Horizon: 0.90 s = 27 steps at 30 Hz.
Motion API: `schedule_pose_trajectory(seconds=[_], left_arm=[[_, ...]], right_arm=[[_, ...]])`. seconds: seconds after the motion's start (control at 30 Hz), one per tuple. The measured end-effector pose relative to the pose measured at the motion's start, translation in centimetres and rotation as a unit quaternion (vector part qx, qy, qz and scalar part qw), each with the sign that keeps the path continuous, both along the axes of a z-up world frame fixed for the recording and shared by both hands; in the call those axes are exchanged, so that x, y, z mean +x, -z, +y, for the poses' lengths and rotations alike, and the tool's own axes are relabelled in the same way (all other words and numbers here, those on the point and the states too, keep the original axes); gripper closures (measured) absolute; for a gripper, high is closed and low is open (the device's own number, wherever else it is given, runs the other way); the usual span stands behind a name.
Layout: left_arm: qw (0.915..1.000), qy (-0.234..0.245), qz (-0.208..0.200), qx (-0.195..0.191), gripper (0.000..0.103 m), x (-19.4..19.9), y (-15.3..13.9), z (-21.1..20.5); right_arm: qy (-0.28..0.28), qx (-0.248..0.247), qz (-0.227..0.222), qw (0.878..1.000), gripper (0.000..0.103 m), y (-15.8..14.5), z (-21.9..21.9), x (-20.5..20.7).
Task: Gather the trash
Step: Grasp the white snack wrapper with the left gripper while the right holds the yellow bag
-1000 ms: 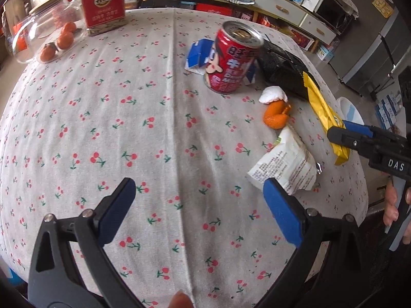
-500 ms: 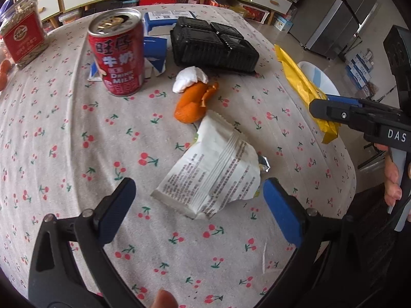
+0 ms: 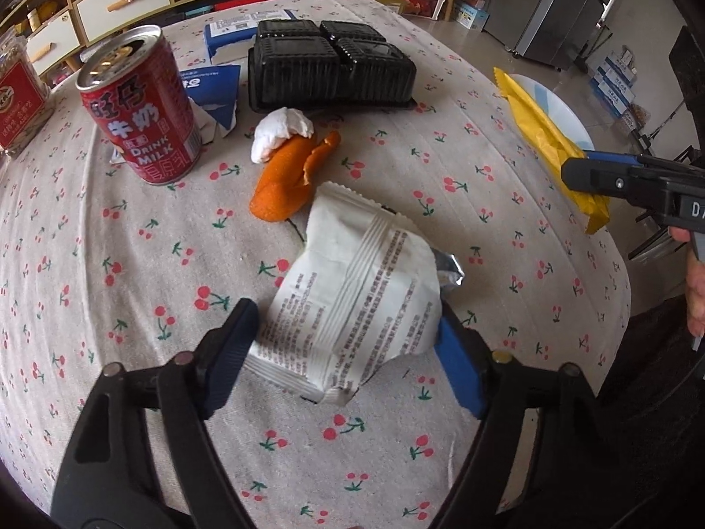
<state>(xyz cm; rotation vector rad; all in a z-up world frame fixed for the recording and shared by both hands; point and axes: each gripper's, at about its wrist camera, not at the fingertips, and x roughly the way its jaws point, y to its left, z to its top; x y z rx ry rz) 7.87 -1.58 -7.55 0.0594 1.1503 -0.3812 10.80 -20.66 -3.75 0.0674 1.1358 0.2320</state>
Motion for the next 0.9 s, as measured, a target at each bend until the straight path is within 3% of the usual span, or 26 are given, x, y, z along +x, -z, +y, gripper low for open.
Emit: schedule_pose_trajectory(seconds=[0.17, 0.6, 0.73, 0.9], left_arm=[[0.9999, 0.0, -0.005, -0.016, 0.047, -0.5, -0.6, 0.1], [0.9977, -0.005, -0.046, -0.05, 0.064, -1.0, -3.4, -0.6], [0.9972, -0.012, -0.05, -0.055, 0.085, -0.8, -3.5, -0.7], [0.9964, -0.017, -0.056, -0.062, 0.086, -0.6, -4.0, -1.0]], right_arm=[[0.008, 0.001, 0.001, 1.0, 0.041, 0.0, -0.7, -0.1], [0.032, 0.004, -0.004, 0.999, 0.041, -0.4, -2.8, -0.4], [0.04, 0.006, -0.004, 0.999, 0.041, -0.4, -3.5, -0.5], [0.044, 0.006, -0.007, 0.999, 0.041, -0.7, -4.1, -0.6]])
